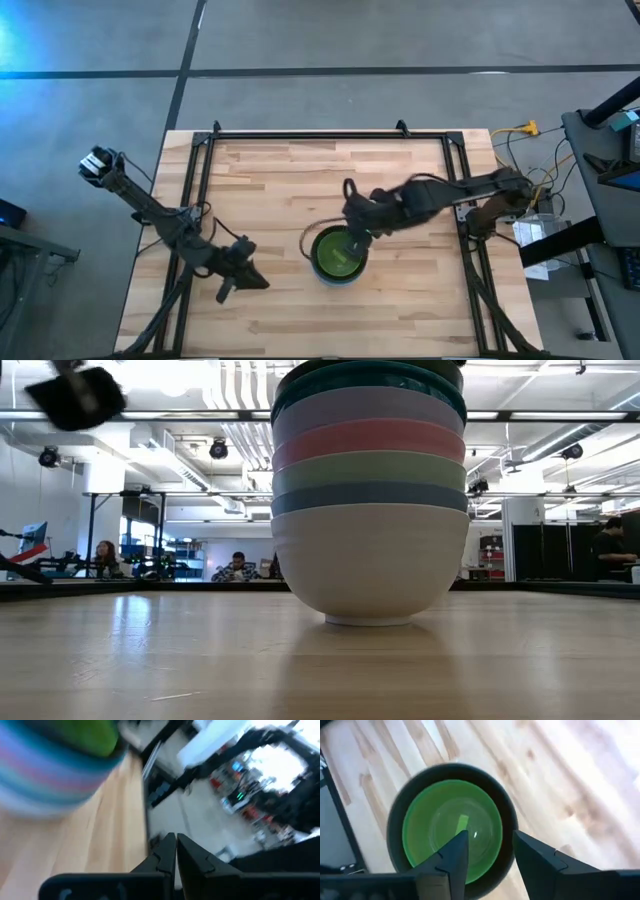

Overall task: Nest bowls inside each other
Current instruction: Stack the green bowl on top of the orange bowl

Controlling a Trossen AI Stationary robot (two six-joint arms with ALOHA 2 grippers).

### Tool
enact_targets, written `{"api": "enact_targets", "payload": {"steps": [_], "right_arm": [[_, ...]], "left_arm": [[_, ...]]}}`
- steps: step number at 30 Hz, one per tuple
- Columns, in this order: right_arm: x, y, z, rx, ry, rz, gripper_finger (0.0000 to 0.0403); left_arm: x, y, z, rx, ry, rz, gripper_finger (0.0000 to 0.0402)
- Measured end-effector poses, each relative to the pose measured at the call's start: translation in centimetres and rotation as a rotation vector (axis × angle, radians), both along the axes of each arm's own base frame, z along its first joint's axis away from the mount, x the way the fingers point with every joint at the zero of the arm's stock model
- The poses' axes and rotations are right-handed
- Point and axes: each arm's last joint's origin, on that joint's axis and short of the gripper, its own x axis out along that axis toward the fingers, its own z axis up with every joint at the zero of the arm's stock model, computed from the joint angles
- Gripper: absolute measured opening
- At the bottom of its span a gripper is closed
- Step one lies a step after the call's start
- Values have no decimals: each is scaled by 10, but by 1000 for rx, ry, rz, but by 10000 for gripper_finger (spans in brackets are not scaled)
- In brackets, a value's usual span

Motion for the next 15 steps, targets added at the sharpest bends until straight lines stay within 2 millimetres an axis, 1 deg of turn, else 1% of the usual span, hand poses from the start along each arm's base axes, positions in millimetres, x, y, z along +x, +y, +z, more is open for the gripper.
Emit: {"api": "enact_targets", "payload": {"steps": [3, 5, 7, 9, 11, 13, 15], "right_arm": [[-15, 17, 7, -116, -76, 30, 145], [-25, 30, 6, -188, -121, 36, 140], [-34, 41, 3, -222, -183, 27, 133], [-42, 49, -3, -197, -269, 22, 125], [-48, 55, -13, -147, -359, 28, 116], [-53, 58, -24, -88, -466, 28, 107], [-59, 57, -37, -37, -562, 21, 98]], "left_arm": [[7, 6, 15, -2, -121, 38, 0], [12, 12, 24, 19, -195, 72, 0], [17, 20, 30, 48, -235, 114, 0], [23, 30, 31, 67, -242, 151, 0], [30, 40, 30, 73, -234, 158, 0], [38, 48, 28, 77, -218, 131, 0], [49, 55, 30, 77, -212, 104, 0]]}}
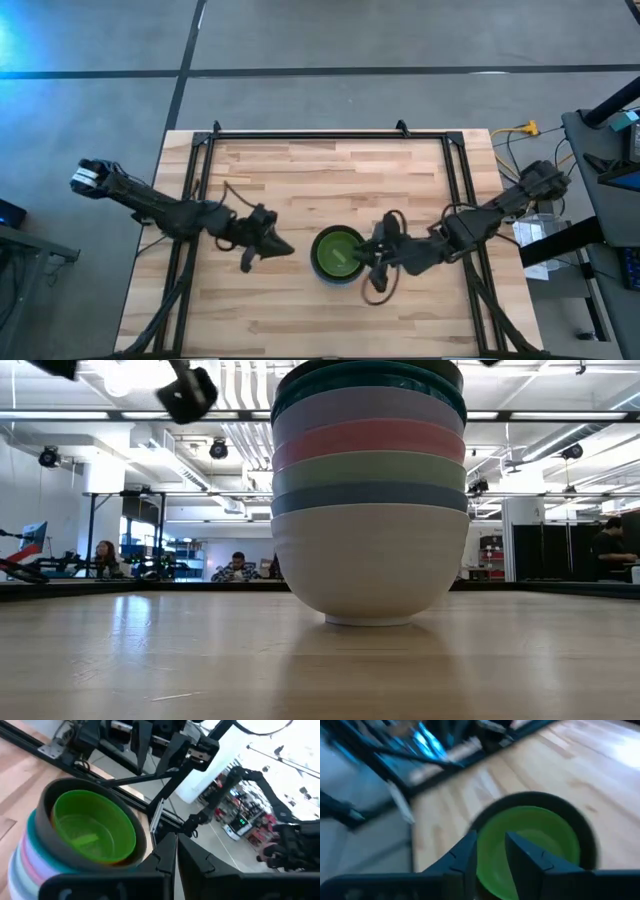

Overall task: Nest bowls inside each other
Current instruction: Stack the green bowl on top of the orange bowl

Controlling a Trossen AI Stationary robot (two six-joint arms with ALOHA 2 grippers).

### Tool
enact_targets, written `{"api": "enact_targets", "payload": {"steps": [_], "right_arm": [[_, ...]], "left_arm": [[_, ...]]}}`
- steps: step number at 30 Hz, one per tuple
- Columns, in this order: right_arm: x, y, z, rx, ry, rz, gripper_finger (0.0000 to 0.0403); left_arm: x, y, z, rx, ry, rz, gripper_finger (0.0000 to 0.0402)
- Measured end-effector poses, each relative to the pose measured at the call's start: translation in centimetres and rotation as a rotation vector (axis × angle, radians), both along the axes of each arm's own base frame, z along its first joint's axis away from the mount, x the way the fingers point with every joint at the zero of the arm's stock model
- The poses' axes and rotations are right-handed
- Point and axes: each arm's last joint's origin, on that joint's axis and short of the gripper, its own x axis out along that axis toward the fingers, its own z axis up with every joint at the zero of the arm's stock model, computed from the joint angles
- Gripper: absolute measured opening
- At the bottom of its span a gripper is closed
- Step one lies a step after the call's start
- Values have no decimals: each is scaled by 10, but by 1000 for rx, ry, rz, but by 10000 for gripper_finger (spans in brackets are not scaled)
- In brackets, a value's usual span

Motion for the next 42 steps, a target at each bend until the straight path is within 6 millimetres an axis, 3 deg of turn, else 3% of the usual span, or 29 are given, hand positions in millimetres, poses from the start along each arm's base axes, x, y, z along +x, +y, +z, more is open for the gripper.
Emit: {"api": "enact_targets", "payload": {"steps": [9, 16, 22, 32, 42], "right_arm": [[-40, -24, -50, 129, -275, 10, 66], [-54, -33, -81, 146, -290, 25, 54], [-51, -36, -91, 160, -262, 30, 52], [-45, -35, -103, 170, -203, 56, 52], [-42, -34, -96, 187, -239, 55, 52]], "left_arm": [[62, 4, -1, 249, -6, -13, 0], [100, 4, -16, 269, 60, 3, 0], [108, 3, -20, 271, 76, -2, 0], [105, 3, -23, 247, 94, -7, 0], [103, 3, -30, 250, 114, -13, 0]]}}
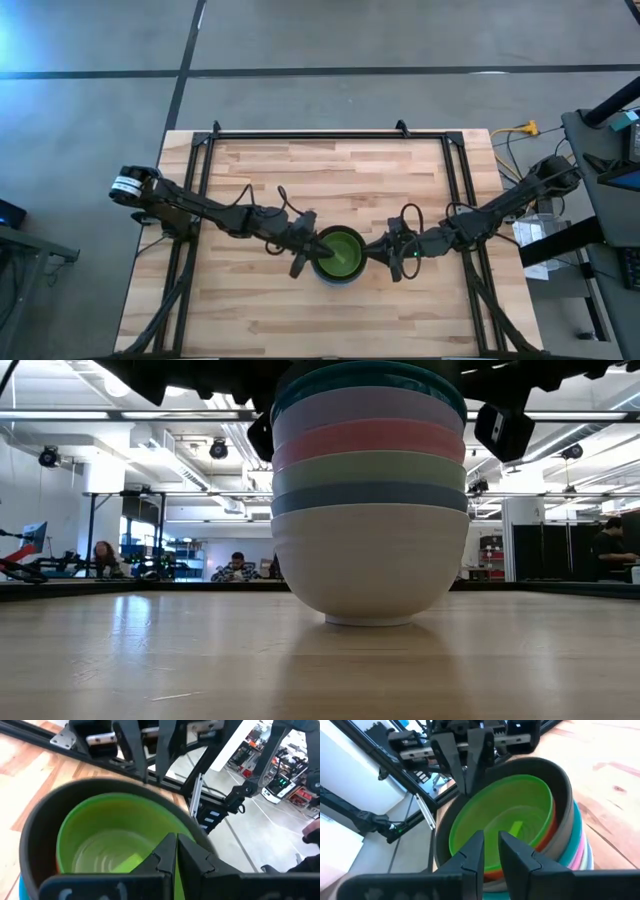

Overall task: Nest bowls inside each other
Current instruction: Stack the green bowl on top of the orange bowl, then return to Home Position

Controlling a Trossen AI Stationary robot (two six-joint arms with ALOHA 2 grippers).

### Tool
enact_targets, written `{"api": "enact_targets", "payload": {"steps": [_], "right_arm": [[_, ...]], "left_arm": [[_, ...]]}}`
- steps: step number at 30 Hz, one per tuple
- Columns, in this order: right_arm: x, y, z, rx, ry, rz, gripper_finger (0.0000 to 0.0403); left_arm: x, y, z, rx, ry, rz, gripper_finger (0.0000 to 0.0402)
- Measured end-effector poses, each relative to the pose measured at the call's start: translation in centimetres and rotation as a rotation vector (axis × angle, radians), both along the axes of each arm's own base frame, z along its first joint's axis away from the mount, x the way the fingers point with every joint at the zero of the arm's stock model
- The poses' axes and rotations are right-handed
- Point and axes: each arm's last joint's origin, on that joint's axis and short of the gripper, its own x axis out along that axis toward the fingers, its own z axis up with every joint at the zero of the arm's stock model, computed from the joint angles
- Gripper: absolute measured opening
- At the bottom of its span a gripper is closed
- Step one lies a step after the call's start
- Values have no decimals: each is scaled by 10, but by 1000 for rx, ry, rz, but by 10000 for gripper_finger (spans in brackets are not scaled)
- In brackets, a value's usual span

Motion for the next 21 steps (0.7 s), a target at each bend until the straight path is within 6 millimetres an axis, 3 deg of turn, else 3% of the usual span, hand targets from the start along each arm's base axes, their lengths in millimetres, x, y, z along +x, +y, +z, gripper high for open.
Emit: {"api": "enact_targets", "payload": {"steps": [9, 21], "right_arm": [[2, 1, 5, 4, -14, 0, 52], [5, 2, 16, -18, -47, 8, 52]], "left_arm": [[-3, 1, -5, 2, 14, -5, 0], [-24, 5, 35, -15, -119, -2, 0]]}}
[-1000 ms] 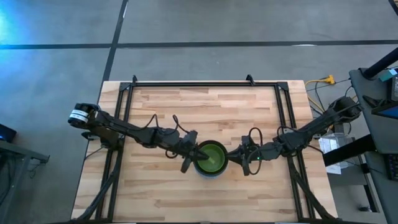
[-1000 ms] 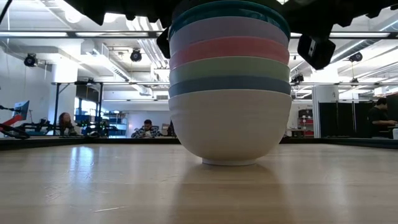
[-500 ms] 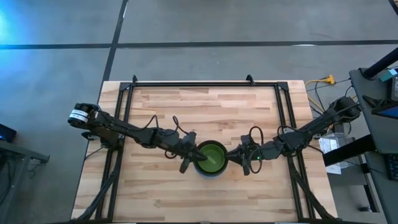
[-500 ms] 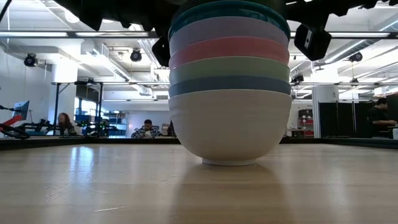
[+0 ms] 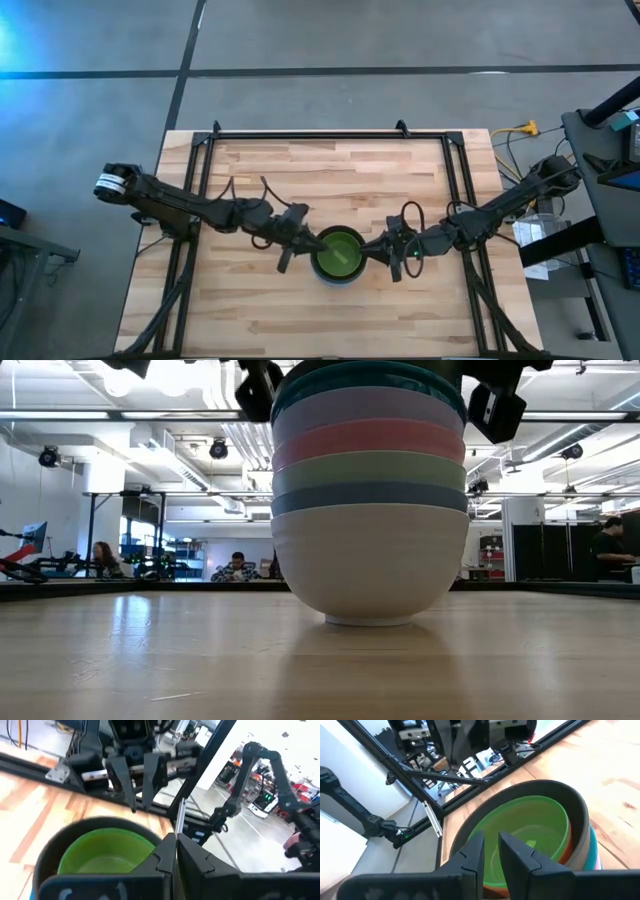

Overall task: Nest bowls inside each other
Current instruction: Return to Home Position

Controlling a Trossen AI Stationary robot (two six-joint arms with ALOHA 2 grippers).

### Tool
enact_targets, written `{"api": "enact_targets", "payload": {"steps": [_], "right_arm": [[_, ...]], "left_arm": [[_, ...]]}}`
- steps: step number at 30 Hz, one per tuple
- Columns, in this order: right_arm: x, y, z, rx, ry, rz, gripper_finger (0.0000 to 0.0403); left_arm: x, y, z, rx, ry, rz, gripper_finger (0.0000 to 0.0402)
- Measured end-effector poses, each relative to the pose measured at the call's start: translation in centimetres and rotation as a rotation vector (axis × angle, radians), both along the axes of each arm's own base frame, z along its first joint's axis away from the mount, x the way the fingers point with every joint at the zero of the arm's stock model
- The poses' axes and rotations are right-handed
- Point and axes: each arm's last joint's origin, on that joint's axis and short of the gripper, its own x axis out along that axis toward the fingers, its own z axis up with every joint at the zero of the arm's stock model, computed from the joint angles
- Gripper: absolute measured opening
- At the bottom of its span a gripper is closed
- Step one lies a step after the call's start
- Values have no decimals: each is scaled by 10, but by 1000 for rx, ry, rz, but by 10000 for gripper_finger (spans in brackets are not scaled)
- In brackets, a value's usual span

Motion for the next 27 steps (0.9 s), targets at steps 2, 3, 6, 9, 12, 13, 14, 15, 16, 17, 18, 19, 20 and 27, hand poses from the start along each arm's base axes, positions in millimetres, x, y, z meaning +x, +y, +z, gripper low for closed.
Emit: {"api": "enact_targets", "payload": {"steps": [2, 3, 6, 9, 12, 13, 14, 15, 16, 17, 18, 19, 20, 27], "right_arm": [[0, -1, 0, -2, 0, -1, 52], [0, -1, 0, -4, 4, 0, 52], [-1, -2, -3, -14, 22, -3, 52], [-1, -3, -6, -26, 42, -6, 52], [-1, -4, -7, -29, 51, -6, 52], [-1, -4, -7, -28, 52, 2, 52], [0, -4, -7, -27, 56, 7, 52], [0, -5, -8, -27, 64, 8, 52], [-1, -5, -9, -26, 73, 7, 52], [-1, -5, -9, -24, 82, 7, 52], [-1, -5, -10, -21, 89, 5, 52], [-1, -5, -11, -19, 96, 5, 52], [-1, -5, -12, -15, 104, 7, 52], [-2, -5, -13, -8, 124, 13, 52]], "left_arm": [[-5, 1, 6, 2, -24, 13, 0], [-7, 2, 7, 13, -33, 15, 0], [-11, 3, 9, 35, -49, 22, 0], [-12, 4, 8, 39, -46, 40, 0], [-13, 4, 6, 37, -39, 42, 0], [-13, 4, 5, 33, -37, 42, 0], [-13, 4, 5, 29, -35, 42, 0], [-13, 4, 5, 23, -31, 43, 0], [-13, 4, 5, 22, -31, 43, 0], [-13, 4, 5, 22, -31, 43, 0], [-13, 4, 5, 22, -31, 43, 0], [-13, 4, 5, 22, -31, 43, 0], [-13, 4, 5, 22, -31, 43, 0], [-13, 4, 4, 22, -30, 43, 0]]}}
